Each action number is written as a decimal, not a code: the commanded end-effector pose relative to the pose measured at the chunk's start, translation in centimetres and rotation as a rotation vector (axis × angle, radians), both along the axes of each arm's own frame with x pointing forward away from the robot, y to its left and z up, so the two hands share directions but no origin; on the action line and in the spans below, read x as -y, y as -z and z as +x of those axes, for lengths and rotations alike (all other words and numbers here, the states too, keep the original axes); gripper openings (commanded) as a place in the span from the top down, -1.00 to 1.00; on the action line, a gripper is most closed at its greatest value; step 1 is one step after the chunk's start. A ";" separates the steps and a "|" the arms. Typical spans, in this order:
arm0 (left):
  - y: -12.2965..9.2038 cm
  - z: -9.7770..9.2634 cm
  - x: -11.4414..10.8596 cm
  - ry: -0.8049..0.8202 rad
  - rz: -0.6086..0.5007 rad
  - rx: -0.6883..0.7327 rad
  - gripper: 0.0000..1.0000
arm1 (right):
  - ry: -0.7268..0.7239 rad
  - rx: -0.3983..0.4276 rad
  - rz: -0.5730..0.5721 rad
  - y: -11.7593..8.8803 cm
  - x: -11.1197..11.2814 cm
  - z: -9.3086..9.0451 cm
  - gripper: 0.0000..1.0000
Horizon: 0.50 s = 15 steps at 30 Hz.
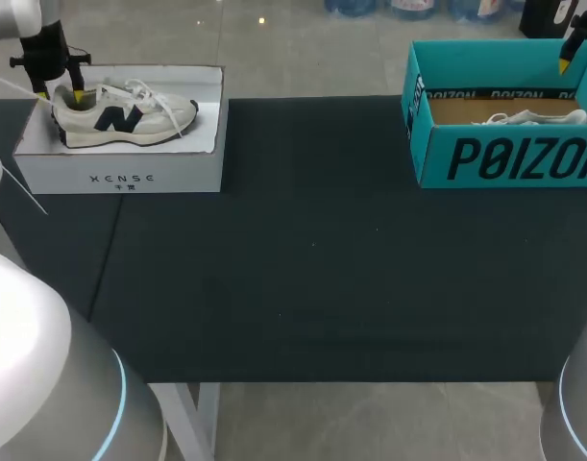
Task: Take the shoe out of the shoebox, open the shoe tongue, remove and reinsert the insole, then place the shoe into the shoebox
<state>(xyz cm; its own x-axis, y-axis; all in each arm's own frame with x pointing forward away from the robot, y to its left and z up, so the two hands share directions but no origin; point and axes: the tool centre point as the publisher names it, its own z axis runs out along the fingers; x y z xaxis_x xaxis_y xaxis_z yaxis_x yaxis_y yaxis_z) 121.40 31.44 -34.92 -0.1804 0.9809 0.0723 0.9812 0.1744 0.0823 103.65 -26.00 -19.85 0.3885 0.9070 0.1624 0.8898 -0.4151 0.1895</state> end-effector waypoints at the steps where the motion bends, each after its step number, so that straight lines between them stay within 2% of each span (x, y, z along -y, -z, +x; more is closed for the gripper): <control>1: 0.3 0.8 0.0 0.002 -0.005 -0.008 0.21 | 0.001 -0.001 -0.001 0.0 0.0 0.0 -1.00; 8: 0.9 0.8 0.0 0.004 -0.006 -0.011 0.33 | 0.001 -0.001 -0.001 0.0 0.0 0.0 -1.00; 10: 1.0 0.7 0.0 0.006 -0.005 -0.011 0.53 | 0.001 -0.001 -0.001 0.0 0.0 0.0 -1.00; 13: 0.8 0.5 -0.2 0.005 -0.002 -0.008 1.00 | 0.001 -0.001 -0.001 0.0 0.0 0.0 -1.00; 15: 0.5 0.5 -0.2 0.005 0.000 -0.002 1.00 | 0.001 -0.001 -0.001 0.0 0.0 0.0 -1.00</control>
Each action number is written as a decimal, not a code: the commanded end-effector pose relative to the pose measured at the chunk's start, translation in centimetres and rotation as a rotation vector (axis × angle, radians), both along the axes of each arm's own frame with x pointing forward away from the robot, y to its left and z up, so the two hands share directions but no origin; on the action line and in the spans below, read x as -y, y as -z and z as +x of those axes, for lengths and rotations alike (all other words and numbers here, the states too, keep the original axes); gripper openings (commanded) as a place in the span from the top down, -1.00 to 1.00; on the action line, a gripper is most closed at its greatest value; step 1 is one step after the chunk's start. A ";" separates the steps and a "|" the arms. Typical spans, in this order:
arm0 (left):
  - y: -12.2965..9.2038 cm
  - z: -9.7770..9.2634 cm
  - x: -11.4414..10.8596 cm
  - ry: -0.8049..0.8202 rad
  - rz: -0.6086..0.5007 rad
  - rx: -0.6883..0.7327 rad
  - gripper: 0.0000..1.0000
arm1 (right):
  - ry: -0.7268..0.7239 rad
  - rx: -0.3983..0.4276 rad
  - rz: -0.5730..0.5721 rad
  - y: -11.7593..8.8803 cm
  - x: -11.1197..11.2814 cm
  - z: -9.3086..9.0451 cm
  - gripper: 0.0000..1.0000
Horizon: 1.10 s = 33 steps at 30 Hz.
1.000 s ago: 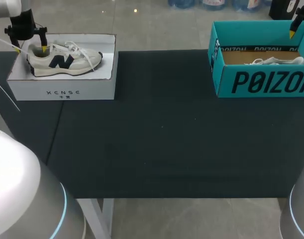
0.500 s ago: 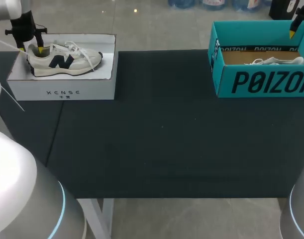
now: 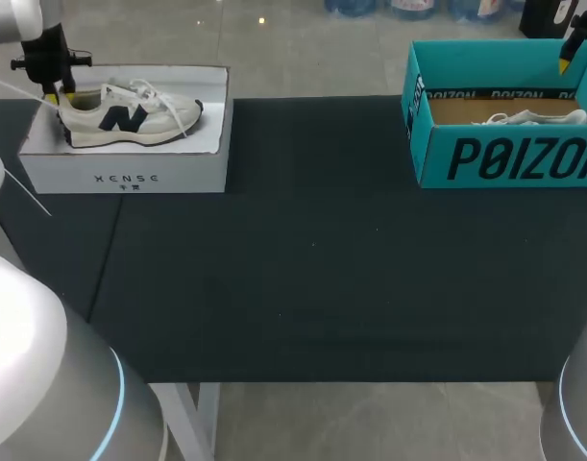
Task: Take the shoe out of the shoebox, open the shoe tongue, remove and reinsert the insole, then place the shoe into the shoebox
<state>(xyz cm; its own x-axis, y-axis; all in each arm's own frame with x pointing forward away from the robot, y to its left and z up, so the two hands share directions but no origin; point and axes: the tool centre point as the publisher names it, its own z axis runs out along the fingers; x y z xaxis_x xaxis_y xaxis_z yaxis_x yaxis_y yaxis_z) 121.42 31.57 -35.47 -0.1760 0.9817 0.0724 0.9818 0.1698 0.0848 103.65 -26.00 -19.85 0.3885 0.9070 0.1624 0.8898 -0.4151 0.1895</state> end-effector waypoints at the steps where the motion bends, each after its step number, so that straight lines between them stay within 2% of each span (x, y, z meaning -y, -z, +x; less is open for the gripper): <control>1: -0.2 0.4 0.0 0.001 0.001 -0.002 1.00 | 0.001 -0.001 -0.001 0.0 0.0 0.0 -1.00; 9: -3.1 0.0 0.3 0.013 0.027 0.063 1.00 | 0.001 -0.001 -0.001 0.0 0.0 0.0 -1.00; 13: -6.1 -0.2 0.7 0.007 0.038 0.122 1.00 | 0.001 -0.001 -0.001 0.0 0.0 0.0 -1.00; 18: -10.1 -0.9 2.3 0.012 0.029 0.197 1.00 | 0.001 -0.001 -0.001 0.0 0.0 0.0 -1.00; 22: -14.0 -2.5 5.0 0.037 0.034 0.269 1.00 | 0.001 -0.001 -0.001 0.0 0.0 0.0 -1.00; 27: -17.9 -5.8 9.5 0.062 0.041 0.347 1.00 | 0.001 -0.001 -0.001 0.0 0.0 0.0 -1.00; 30: -19.3 -8.0 12.7 0.085 0.040 0.376 1.00 | 0.001 -0.001 -0.001 0.0 0.0 0.0 -1.00; 33: -19.9 -10.3 16.1 0.110 0.029 0.392 1.00 | 0.001 -0.001 -0.001 0.0 0.0 0.0 -1.00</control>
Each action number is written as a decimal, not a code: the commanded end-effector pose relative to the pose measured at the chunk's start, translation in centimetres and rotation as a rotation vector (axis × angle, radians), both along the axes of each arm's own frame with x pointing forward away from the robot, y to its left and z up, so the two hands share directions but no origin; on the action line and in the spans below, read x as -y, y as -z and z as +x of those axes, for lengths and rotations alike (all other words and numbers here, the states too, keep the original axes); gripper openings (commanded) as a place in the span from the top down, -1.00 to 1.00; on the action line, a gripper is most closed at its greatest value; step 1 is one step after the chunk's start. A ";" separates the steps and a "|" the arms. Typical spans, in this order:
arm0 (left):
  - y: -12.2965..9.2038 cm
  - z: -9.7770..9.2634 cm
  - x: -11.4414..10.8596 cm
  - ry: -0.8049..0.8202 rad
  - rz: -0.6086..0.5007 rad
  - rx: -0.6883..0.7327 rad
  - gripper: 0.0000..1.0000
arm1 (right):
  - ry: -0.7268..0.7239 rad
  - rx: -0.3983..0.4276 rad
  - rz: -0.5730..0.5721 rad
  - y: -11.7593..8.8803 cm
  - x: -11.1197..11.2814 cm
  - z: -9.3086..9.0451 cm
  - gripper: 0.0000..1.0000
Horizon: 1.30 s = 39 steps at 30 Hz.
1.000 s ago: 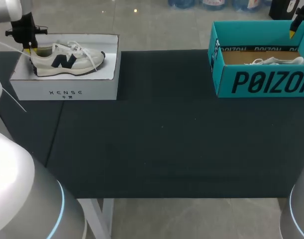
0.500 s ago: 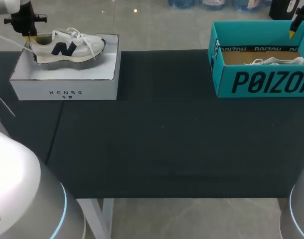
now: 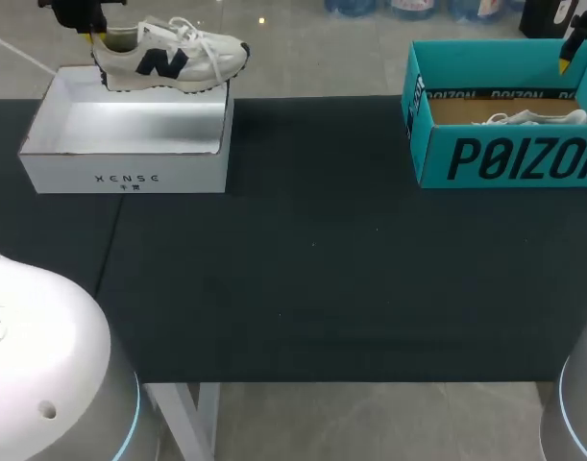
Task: Take the shoe out of the shoebox, open the shoe tongue, remove and reinsert the insole, then place the shoe into the shoebox
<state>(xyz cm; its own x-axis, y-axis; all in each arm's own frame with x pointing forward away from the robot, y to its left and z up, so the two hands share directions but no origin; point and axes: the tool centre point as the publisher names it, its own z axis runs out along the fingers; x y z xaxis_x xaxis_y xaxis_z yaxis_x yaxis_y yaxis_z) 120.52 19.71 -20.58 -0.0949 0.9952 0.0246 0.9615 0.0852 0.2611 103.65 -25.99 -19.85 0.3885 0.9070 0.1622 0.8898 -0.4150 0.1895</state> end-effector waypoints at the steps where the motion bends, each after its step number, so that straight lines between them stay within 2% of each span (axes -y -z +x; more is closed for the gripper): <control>1: -5.0 -10.0 5.3 0.022 0.044 0.210 1.00 | 0.001 -0.001 -0.001 0.0 0.0 0.0 -1.00; 4: -4.6 -12.5 9.2 0.069 0.043 0.205 1.00 | 0.001 -0.001 -0.001 0.0 0.0 0.0 -1.00; 9: -2.6 -16.0 14.9 0.111 0.035 0.178 1.00 | 0.001 -0.001 -0.001 0.0 0.0 0.0 -1.00; 16: 0.3 -21.1 20.3 0.107 0.024 0.152 1.00 | 0.001 -0.001 -0.001 0.0 0.0 0.0 -1.00; 21: 2.1 -24.3 22.6 0.084 0.019 0.115 1.00 | 0.001 -0.001 -0.001 0.0 0.0 0.0 -1.00; 29: 3.9 -28.5 26.3 0.152 0.008 0.072 1.00 | 0.001 -0.001 -0.001 0.0 0.0 0.0 -1.00; 34: 5.4 -30.2 28.3 0.177 0.011 0.054 1.00 | 0.001 -0.001 -0.001 0.0 0.0 0.0 -1.00; 39: 7.6 -31.1 29.2 0.168 0.021 0.034 1.00 | 0.001 -0.001 -0.001 0.0 0.0 0.0 -1.00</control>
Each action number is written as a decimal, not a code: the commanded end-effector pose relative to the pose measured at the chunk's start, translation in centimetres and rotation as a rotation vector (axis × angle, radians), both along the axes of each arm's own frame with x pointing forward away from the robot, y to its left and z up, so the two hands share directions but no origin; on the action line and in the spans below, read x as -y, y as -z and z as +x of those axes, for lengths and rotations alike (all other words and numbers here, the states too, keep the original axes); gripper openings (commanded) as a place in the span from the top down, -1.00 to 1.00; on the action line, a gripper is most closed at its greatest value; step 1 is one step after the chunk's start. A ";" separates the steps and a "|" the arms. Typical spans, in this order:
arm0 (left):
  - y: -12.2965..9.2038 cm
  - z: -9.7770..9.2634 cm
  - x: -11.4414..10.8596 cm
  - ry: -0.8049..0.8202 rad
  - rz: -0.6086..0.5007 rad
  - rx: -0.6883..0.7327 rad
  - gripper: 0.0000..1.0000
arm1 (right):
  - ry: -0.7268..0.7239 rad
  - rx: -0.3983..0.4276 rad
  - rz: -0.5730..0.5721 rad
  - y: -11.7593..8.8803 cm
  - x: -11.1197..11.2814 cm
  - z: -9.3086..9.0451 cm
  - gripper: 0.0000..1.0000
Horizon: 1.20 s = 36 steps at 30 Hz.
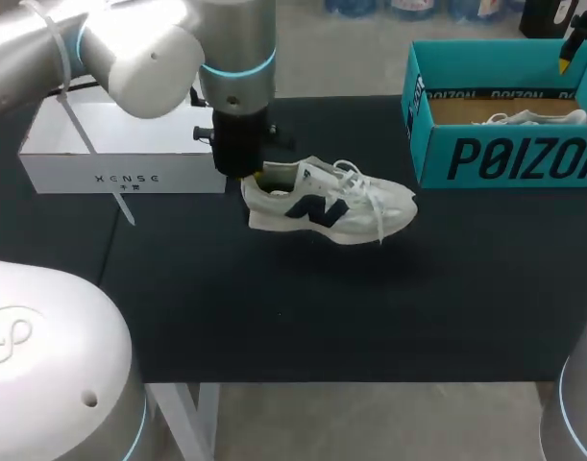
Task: Take the shoe out of the shoebox, open the shoe tongue, remove and reinsert the insole, then place the shoe into the shoebox
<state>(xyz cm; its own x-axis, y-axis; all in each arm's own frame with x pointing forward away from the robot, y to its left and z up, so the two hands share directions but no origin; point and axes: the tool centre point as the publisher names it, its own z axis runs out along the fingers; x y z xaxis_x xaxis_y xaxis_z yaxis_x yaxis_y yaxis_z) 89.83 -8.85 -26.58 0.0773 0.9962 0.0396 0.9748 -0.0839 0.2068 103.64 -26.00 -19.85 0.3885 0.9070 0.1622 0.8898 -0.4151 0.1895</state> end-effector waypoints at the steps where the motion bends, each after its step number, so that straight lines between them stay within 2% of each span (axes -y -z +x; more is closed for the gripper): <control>1: 2.0 -0.6 0.8 -0.012 -0.005 0.077 1.00 | 0.001 -0.001 -0.001 0.0 0.0 0.0 -1.00; 8: 4.3 -2.1 1.7 -0.032 -0.008 0.005 1.00 | 0.001 -0.001 -0.001 0.0 0.0 0.0 -1.00; 16: 4.6 -3.5 1.8 -0.037 -0.001 -0.056 1.00 | 0.001 -0.001 -0.001 0.0 0.0 0.0 -1.00; 24: 6.2 -4.2 2.2 -0.024 0.039 -0.118 1.00 | 0.001 -0.001 -0.001 0.0 0.0 0.0 -1.00; 36: 7.8 -5.1 3.5 -0.029 0.060 -0.131 1.00 | 0.001 -0.001 -0.001 0.0 0.0 0.0 -1.00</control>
<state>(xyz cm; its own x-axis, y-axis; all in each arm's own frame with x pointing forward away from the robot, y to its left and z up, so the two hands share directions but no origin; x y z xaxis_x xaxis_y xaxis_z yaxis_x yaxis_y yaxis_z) 84.59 -11.73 -33.88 0.0620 0.9947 0.0820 0.9951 -0.0679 0.0720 103.64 -26.00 -19.84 0.3886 0.9070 0.1623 0.8898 -0.4151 0.1895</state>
